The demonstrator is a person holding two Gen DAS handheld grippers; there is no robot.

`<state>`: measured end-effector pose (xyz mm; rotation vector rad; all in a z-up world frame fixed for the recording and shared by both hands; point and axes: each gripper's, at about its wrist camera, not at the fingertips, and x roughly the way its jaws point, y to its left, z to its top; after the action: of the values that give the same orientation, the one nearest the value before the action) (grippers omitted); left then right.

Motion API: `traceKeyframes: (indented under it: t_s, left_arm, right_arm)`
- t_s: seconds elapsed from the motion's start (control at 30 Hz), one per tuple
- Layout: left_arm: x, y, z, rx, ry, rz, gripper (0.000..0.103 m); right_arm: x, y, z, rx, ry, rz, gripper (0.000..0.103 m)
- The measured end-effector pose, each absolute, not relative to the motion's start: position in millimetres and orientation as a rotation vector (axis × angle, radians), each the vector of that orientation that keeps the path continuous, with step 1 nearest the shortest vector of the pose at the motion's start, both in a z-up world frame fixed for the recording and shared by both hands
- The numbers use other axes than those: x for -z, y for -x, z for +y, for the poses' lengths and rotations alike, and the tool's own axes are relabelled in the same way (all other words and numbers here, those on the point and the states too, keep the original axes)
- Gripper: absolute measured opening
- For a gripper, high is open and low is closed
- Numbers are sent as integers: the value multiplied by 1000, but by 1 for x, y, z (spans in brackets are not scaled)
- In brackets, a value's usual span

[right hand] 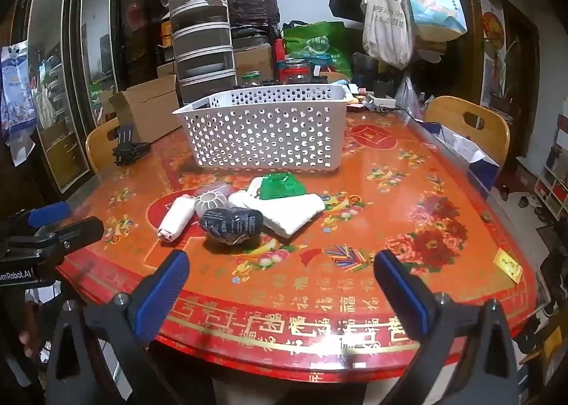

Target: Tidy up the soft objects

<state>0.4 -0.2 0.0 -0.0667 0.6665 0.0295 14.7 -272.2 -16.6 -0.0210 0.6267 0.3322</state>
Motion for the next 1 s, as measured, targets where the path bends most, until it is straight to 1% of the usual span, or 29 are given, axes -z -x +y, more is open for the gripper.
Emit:
traceKeyframes:
  t_s: [0.47, 1.0]
  left_arm:
    - [-3, 6, -10, -13, 63, 653, 103]
    - [-7, 5, -6, -8, 71, 643, 103]
  right_arm:
    - [22, -11, -266, -332, 17, 638, 103]
    - [14, -14, -272, -329, 10, 646, 103]
